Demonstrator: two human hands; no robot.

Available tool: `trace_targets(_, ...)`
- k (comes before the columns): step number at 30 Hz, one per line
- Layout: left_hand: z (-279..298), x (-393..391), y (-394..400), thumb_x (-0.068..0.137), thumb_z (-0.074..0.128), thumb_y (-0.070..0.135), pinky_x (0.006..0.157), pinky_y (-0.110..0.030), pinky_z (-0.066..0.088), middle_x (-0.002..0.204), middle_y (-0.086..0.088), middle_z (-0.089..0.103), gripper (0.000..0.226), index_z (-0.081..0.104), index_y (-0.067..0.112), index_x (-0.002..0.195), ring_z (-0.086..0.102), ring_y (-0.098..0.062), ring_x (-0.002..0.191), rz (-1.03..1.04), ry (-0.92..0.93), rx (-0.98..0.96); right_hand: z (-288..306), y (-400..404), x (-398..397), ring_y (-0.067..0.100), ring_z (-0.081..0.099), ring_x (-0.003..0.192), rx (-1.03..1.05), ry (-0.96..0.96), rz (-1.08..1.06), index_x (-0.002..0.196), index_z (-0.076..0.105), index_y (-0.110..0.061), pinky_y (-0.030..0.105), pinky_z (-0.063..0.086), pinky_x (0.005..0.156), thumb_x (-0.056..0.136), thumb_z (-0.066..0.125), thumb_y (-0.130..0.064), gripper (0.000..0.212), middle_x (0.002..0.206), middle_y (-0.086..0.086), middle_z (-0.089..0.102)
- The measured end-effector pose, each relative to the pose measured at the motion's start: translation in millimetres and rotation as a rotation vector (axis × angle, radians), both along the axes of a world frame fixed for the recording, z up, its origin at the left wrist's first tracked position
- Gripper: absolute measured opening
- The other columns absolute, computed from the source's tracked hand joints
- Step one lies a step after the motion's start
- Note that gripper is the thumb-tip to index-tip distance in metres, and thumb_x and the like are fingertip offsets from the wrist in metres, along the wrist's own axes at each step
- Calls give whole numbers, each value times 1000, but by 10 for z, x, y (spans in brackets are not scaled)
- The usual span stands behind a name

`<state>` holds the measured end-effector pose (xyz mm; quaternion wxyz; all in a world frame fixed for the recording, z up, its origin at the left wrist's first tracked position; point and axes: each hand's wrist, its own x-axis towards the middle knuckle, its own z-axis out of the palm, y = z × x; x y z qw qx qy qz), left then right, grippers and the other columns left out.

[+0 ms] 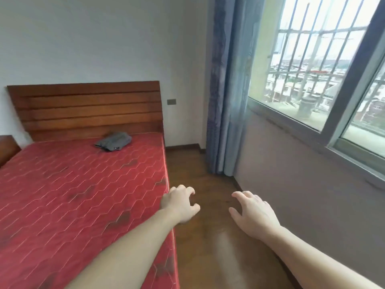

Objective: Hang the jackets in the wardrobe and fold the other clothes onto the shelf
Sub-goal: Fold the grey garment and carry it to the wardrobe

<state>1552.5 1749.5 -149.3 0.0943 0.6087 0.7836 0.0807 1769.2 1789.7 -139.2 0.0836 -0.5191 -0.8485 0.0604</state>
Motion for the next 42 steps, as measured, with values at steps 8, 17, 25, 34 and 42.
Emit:
trace_targets(8, -446, -507, 1460, 85, 51, 49, 93, -36, 44, 130, 6, 52, 49, 50, 33, 132, 48, -19, 120, 261, -108, 11, -353, 1956, -620, 15, 48, 120, -8, -89, 249, 140, 39, -32, 31, 41, 96, 95, 42, -50, 49, 135, -10, 48)
trace_targets(17, -261, -1440, 2916, 85, 52, 50, 89, -35, 45, 128, 8, 52, 46, 51, 35, 129, 47, -17, 117, 486, -81, 22, -251, 4015, -1744, 15, 51, 122, -8, -55, 433, 142, 39, -32, 32, 45, 97, 95, 43, -52, 51, 138, -9, 49)
trace_targets(25, -203, -2371, 4335, 86, 51, 52, 93, -35, 44, 133, 9, 50, 48, 49, 35, 131, 46, -18, 121, 695, -28, 37, -319, 5871, -3099, 15, 51, 122, -36, 7, 659, 140, 41, -33, 31, 44, 96, 94, 44, -51, 49, 136, -9, 51)
trace_targets(34, -18, -3615, 5285, 87, 51, 52, 93, -34, 44, 129, 9, 52, 47, 50, 36, 131, 47, -19, 120, 937, -3, 63, -132, 7157, -5010, 18, 48, 126, -79, 5, 923, 144, 37, -31, 38, 41, 104, 96, 42, -50, 52, 140, -7, 47)
trace_targets(42, -591, -5422, 6174, 86, 53, 50, 92, -35, 45, 128, 7, 53, 48, 51, 35, 131, 49, -18, 119, 1083, -102, 96, -738, 7964, -6902, 16, 48, 126, -126, -117, 1053, 143, 38, -31, 38, 41, 104, 95, 44, -50, 52, 140, -8, 47)
